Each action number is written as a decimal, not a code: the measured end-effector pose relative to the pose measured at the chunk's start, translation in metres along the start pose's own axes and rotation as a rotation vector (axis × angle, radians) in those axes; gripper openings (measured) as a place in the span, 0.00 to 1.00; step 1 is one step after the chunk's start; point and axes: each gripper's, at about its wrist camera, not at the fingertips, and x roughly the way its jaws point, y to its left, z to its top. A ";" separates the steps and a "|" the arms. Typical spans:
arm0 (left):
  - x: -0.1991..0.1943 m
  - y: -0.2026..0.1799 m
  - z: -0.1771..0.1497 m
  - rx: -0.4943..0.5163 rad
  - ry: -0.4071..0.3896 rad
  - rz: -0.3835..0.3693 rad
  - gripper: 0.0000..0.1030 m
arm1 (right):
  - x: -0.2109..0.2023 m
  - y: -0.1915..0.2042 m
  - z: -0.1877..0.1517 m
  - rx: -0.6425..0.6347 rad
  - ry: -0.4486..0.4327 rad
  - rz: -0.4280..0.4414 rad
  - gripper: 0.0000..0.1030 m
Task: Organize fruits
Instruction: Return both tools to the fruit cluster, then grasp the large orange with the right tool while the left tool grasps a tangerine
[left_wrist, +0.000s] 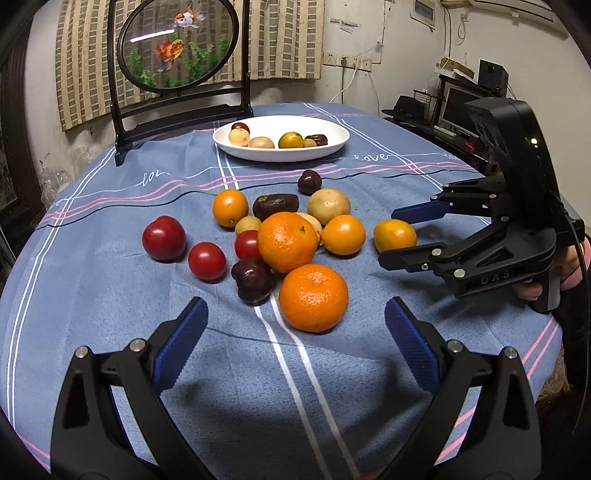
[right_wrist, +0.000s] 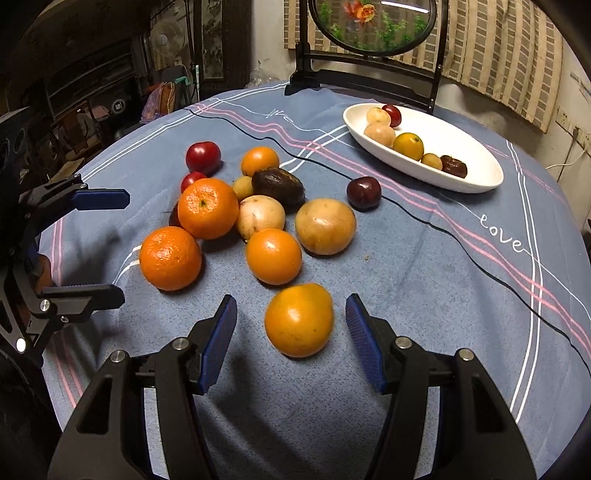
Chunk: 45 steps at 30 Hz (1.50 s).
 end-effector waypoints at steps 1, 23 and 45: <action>0.000 0.000 0.000 -0.002 0.002 -0.001 0.95 | 0.000 0.001 0.000 -0.003 -0.001 0.000 0.60; 0.002 -0.004 -0.001 0.015 0.016 -0.002 0.94 | 0.002 -0.010 -0.002 0.045 0.024 0.011 0.37; 0.030 -0.015 0.008 -0.009 0.134 -0.044 0.66 | 0.004 -0.010 -0.002 0.034 0.026 -0.004 0.37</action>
